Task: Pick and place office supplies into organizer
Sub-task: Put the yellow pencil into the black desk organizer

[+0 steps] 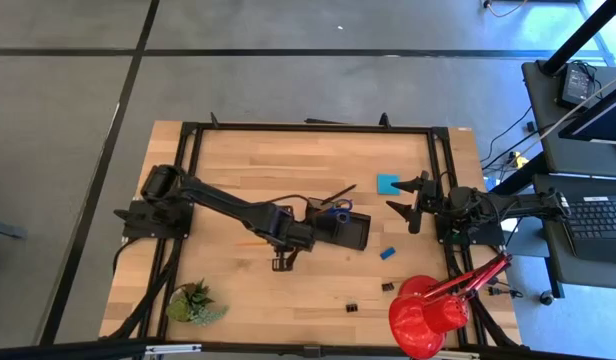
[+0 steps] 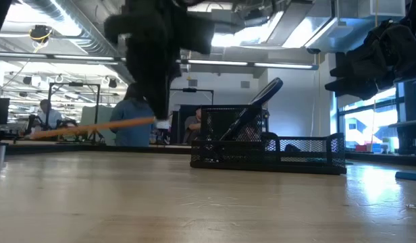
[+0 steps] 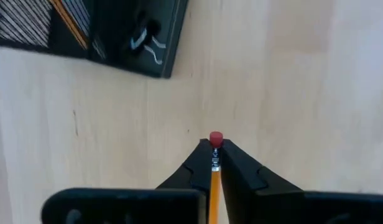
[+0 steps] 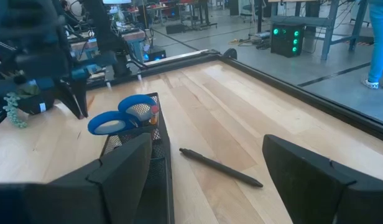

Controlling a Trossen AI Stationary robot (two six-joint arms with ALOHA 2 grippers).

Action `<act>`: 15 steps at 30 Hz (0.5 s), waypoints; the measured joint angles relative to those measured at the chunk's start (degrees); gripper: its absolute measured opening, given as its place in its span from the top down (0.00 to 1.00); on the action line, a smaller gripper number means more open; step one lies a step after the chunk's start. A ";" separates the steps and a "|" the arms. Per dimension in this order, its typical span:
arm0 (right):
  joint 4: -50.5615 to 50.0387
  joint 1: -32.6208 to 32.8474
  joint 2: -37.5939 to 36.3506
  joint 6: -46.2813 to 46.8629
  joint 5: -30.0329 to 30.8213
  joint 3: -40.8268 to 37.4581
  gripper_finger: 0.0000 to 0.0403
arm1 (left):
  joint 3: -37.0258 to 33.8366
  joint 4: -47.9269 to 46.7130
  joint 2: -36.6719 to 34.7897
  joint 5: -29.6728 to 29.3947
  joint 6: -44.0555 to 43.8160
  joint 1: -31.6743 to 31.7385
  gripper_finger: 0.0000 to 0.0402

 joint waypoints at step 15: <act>0.03 0.01 0.00 0.02 -0.01 0.01 0.23 | 0.11 18.77 -15.65 -2.48 6.85 4.27 0.96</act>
